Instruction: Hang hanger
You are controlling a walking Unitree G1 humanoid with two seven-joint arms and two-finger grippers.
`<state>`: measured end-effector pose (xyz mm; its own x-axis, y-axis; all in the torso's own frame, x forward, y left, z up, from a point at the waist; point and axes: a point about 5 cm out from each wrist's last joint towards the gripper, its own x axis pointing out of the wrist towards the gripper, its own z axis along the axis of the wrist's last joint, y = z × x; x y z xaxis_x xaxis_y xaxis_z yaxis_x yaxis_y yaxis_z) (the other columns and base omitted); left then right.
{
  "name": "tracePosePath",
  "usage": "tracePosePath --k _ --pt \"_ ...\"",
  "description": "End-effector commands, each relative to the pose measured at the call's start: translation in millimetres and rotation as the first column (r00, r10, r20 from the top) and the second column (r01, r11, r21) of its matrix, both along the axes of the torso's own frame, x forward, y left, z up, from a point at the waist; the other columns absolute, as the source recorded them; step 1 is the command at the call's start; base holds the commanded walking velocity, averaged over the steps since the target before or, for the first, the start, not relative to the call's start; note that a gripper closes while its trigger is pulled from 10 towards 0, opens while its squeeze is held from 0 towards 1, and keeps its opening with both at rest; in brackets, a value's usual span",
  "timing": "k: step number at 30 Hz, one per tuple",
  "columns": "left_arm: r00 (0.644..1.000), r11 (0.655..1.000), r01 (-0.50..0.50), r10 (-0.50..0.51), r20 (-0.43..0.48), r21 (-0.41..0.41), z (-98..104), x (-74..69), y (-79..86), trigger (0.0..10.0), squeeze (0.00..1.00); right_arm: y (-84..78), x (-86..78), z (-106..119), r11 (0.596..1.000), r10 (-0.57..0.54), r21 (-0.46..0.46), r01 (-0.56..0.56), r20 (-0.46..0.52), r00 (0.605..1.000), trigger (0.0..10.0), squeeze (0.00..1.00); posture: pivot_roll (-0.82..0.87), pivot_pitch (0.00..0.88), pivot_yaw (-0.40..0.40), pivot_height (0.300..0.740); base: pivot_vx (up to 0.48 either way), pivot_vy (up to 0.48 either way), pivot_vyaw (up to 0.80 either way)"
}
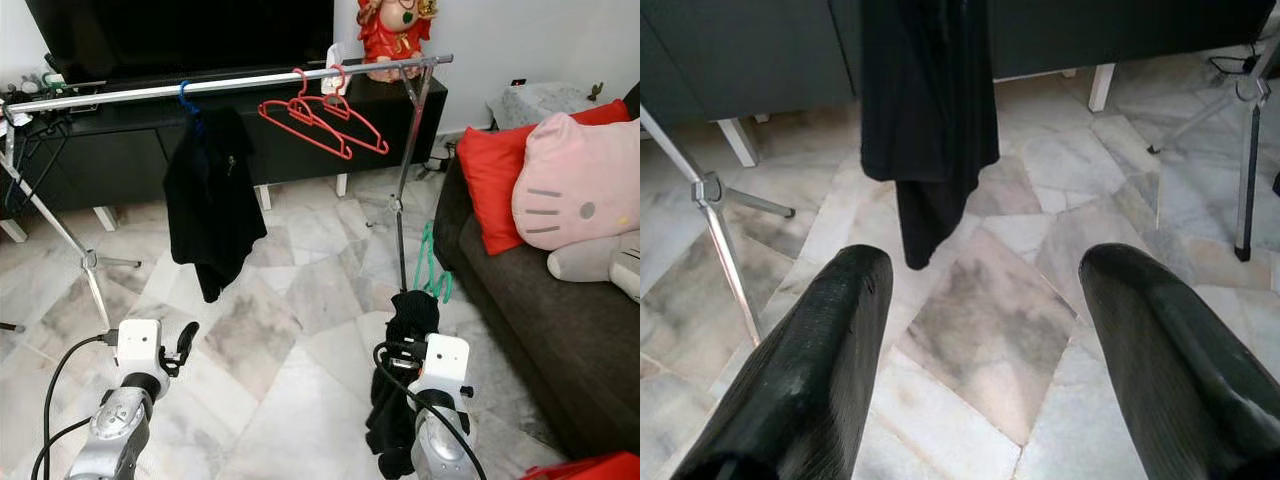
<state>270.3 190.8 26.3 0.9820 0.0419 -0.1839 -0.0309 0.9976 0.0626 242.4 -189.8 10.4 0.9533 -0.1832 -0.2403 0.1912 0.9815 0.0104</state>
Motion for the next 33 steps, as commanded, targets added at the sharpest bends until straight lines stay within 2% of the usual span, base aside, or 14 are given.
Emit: tracePosePath --k 1,30,33 --pt "1.000 1.000 -0.008 0.008 0.004 -0.009 2.9 1.5 3.2 10.0 0.00 2.1 6.7 6.7 1.000 -0.001 0.007 0.000 0.029 1.000 10.0 0.00 -0.13 0.000 0.027 0.740 0.000 0.375 0.00" --pt "1.000 1.000 0.007 -0.007 -0.004 -0.010 6.2 4.9 2.7 10.0 0.00 2.5 12.5 11.2 1.000 -0.008 0.001 0.008 0.045 0.999 10.0 0.00 -0.13 0.000 0.041 0.740 0.000 0.374 0.00" --pt "1.000 1.000 0.012 -0.012 -0.001 0.004 7.0 5.4 2.3 10.0 0.00 3.7 13.6 12.5 1.000 -0.003 0.001 0.003 0.051 0.999 10.0 0.00 -0.12 0.000 0.039 0.740 0.000 0.096 0.00"
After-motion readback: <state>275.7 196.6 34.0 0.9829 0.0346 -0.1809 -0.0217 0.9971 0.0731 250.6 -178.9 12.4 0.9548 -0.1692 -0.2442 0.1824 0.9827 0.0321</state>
